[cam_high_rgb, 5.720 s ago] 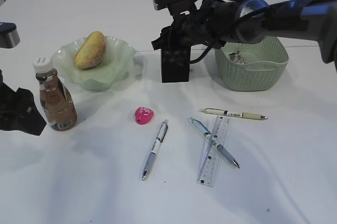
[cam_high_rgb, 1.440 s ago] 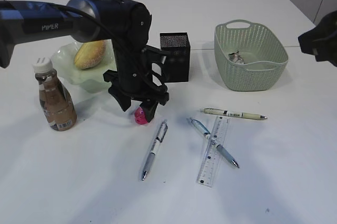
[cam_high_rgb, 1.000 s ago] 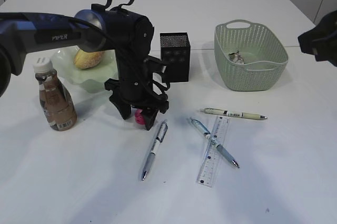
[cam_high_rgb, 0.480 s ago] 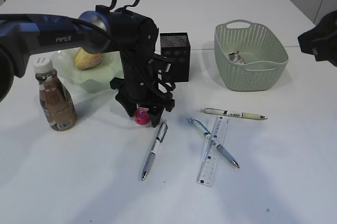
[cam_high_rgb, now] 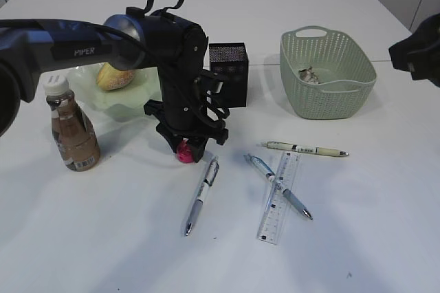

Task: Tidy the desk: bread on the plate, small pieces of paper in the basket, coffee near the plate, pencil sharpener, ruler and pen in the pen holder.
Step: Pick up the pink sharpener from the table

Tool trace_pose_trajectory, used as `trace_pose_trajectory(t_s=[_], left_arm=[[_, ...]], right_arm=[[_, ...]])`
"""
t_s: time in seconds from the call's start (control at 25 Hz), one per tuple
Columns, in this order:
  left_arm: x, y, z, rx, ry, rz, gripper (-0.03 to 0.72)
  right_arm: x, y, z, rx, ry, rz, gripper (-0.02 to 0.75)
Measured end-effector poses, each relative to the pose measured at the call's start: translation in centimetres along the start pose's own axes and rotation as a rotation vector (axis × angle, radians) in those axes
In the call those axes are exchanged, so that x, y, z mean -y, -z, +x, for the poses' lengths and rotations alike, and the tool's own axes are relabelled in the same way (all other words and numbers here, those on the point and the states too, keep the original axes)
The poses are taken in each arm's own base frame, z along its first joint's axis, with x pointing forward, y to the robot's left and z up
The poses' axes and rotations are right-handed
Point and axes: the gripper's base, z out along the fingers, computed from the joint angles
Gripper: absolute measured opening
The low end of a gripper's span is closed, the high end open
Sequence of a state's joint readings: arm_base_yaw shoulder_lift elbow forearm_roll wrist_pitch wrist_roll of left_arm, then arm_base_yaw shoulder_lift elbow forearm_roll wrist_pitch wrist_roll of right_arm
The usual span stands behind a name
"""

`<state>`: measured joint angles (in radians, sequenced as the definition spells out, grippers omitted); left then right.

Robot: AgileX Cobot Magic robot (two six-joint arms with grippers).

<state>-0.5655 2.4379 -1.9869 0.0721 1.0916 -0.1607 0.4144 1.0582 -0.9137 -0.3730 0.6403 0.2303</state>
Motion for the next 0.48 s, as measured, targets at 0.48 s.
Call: trace_pose_trajectory(t_s=[0.48], left_arm=[[0.02, 0.19, -0.08, -0.008, 0.000, -0.002, 0.305]], right_arm=[[0.00, 0.00, 0.00, 0.000, 0.000, 0.000, 0.460]])
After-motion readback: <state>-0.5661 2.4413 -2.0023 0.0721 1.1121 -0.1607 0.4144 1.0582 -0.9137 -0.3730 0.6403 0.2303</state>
